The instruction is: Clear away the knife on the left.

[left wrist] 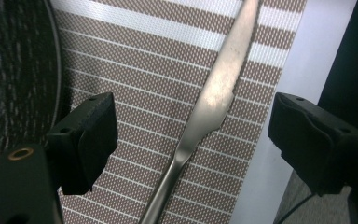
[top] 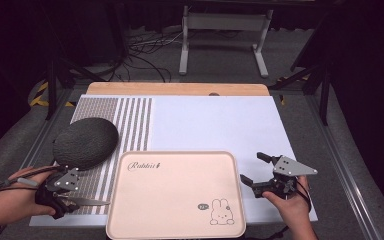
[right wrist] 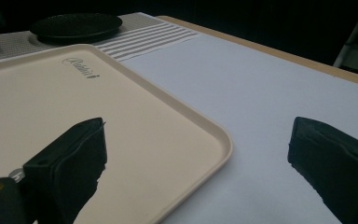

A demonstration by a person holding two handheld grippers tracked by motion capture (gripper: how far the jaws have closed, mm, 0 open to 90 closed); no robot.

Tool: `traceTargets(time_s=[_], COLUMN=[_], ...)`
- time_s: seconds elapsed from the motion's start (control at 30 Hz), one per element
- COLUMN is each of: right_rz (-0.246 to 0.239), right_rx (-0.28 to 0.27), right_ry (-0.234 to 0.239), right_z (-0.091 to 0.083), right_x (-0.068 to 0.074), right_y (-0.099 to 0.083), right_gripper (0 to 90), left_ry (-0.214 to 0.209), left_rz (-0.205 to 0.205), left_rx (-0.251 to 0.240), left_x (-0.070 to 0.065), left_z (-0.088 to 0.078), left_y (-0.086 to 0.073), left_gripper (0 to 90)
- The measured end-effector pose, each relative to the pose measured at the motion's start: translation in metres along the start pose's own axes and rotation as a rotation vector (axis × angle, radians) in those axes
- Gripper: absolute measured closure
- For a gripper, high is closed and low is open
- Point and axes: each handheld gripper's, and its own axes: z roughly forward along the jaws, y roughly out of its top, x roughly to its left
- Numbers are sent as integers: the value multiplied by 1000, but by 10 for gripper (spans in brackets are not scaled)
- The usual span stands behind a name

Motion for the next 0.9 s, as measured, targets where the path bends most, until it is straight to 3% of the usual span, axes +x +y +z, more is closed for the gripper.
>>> traceTargets(time_s=[0.17, 0.33, 0.47, 0.73, 0.9], right_rz=[-2, 3, 5, 4, 3], right_rx=[1, -1, -4, -4, -1], right_ry=[5, 13, 18, 22, 23], right_z=[1, 2, 2, 2, 3], right_x=[0, 1, 1, 1, 1], right_y=[0, -1, -1, -1, -1], right_gripper=[54, 54, 54, 54, 54], left_ry=[-14, -31, -52, -88, -88], left_rz=[3, 43, 94, 146, 189], left_rx=[29, 59, 124, 247, 281], left_x=[3, 7, 13, 18, 19], left_z=[3, 6, 9, 14, 15], left_y=[-2, -5, -7, -9, -9], left_gripper=[209, 312, 385, 578, 655])
